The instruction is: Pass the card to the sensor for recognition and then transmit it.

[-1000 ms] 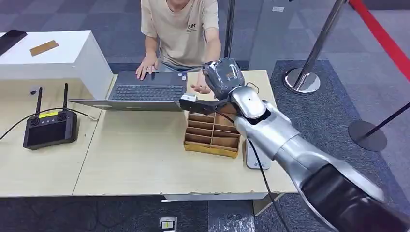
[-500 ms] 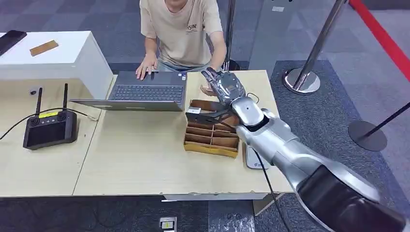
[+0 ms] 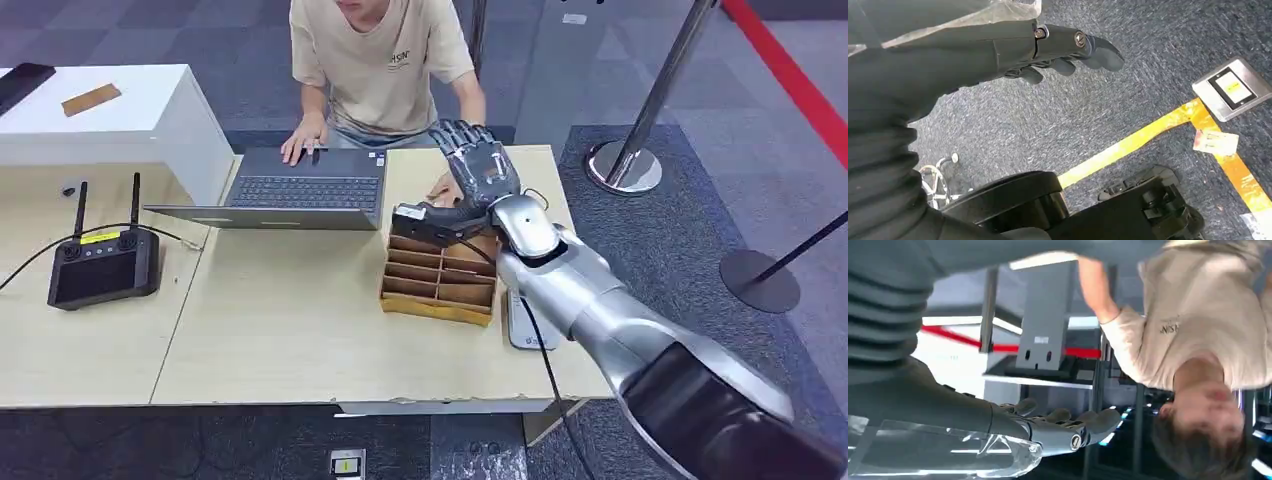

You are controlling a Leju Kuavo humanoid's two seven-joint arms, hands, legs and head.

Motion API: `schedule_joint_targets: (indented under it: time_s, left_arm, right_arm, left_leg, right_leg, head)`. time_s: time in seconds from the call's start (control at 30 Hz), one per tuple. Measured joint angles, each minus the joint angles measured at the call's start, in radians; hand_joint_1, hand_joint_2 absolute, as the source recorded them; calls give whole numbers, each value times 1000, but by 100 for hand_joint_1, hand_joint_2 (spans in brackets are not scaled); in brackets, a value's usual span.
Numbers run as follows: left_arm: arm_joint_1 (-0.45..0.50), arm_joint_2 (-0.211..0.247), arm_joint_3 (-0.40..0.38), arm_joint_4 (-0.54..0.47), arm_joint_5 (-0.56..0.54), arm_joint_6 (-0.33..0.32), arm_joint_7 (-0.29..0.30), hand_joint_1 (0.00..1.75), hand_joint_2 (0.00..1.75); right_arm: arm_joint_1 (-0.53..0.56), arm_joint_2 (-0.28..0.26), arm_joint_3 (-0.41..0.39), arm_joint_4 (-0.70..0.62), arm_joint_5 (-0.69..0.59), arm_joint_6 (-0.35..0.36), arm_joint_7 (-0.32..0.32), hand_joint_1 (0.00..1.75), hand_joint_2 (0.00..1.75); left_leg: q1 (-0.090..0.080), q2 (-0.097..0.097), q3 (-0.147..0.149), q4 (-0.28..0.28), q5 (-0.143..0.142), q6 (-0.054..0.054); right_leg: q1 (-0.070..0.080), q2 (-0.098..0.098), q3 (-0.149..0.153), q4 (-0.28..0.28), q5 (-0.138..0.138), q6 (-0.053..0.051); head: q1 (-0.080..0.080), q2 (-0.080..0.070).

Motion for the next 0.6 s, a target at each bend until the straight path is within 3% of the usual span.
schedule_joint_targets:
  time_s: [0.1, 0.27, 0.3, 0.4, 0.6]
  left_arm:
    - [10, 0, 1, 0, 18, 9, -8, 0, 175]
    - [36, 3, 10, 0, 54, 30, -30, 0, 175]
    - [40, 3, 13, 0, 59, 33, -32, 0, 175]
    - [49, 4, 21, 0, 69, 38, -34, 0, 175]
    - [52, 5, 39, 0, 72, 38, -34, 0, 175]
  right_arm:
    - [54, -22, -44, -101, -115, -50, -13, 0, 175]
    - [211, -74, -110, -326, -226, -45, -26, 0, 175]
    - [243, -81, -119, -365, -227, -45, -26, 0, 175]
    - [333, -109, -144, -473, -180, -48, -24, 26, 175]
    - [428, -149, -175, -613, -136, -49, -6, 44, 175]
  left_leg:
    - [0, 0, 1, 0, 0, 0]
    - [0, 0, 1, 0, 0, 0]
    - [0, 0, 1, 0, -1, 0]
    - [0, 0, 0, 0, 0, 0]
    - [0, 0, 1, 0, 0, 0]
  right_leg:
    - [0, 0, 1, 0, 0, 0]
    - [0, 0, 1, -1, 0, 0]
    - [0, 0, 0, -1, 0, 0]
    - [0, 0, 0, -1, 0, 0]
    - [0, 1, 1, -1, 0, 0]
  head:
    - [0, 0]
    - [0, 0]
    - [0, 0]
    - [0, 0]
    - [0, 0]
